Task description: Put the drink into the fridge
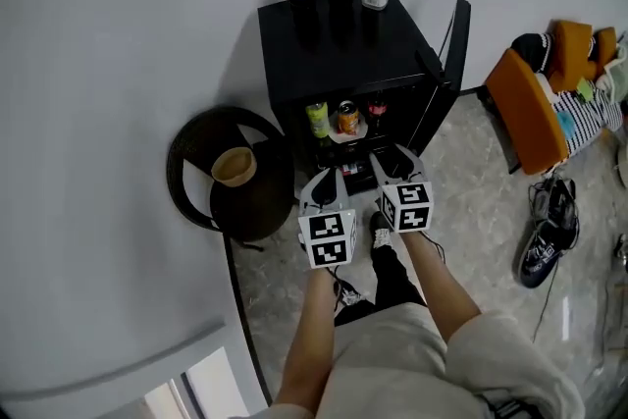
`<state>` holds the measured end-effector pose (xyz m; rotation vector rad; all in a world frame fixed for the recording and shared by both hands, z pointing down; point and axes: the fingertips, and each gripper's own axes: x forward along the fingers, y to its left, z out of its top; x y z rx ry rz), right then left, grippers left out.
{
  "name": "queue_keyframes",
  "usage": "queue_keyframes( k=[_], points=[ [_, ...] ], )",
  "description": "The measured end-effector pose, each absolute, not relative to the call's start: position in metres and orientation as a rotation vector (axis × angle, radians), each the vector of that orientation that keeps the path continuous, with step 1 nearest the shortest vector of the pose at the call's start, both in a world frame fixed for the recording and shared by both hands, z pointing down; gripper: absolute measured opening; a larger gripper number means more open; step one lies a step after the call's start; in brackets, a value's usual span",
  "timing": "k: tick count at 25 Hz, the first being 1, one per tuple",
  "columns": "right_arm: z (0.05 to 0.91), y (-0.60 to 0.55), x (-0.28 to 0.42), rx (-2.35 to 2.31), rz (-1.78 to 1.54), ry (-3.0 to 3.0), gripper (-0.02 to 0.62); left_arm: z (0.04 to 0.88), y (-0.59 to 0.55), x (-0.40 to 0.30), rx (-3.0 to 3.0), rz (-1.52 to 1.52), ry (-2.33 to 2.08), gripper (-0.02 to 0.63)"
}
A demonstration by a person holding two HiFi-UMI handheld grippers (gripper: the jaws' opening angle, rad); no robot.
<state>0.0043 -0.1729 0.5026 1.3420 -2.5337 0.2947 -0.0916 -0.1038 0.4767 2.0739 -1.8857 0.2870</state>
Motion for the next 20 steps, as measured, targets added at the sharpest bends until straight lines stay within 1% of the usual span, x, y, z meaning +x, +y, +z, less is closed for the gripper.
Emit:
queue_keyframes(
  k=[1, 3, 6, 11, 14, 20],
  points=[
    [0.499, -0.163, 0.007, 1.345, 0.303, -2.529, 0.184, 0.473, -0.095, -0.093, 2.066, 0.287, -1.893, 0.009],
    [0.492, -0.149, 0.013, 1.373, 0.350, -2.521, 0.110, 0.463, -0.081, -0.096, 2.050, 0.274, -1.921, 0.009],
    [0.481, -0.134, 0.020, 1.430, 0.407, -2.520, 0.065, 0.446, -0.067, -0.099, 2.048, 0.248, -1.966, 0.009],
    [0.468, -0.105, 0.029, 1.457, 0.443, -2.516, 0.027, 0.433, -0.048, -0.096, 2.057, 0.262, -1.953, 0.009],
    [0.470, -0.088, 0.030, 1.388, 0.457, -2.525, 0.008, 0.430, -0.035, -0.094, 2.050, 0.223, -1.968, 0.009],
    [0.475, -0.071, 0.029, 1.325, 0.414, -2.514, 0.006, 0.450, -0.020, -0.087, 2.027, 0.238, -1.918, 0.009]
  ],
)
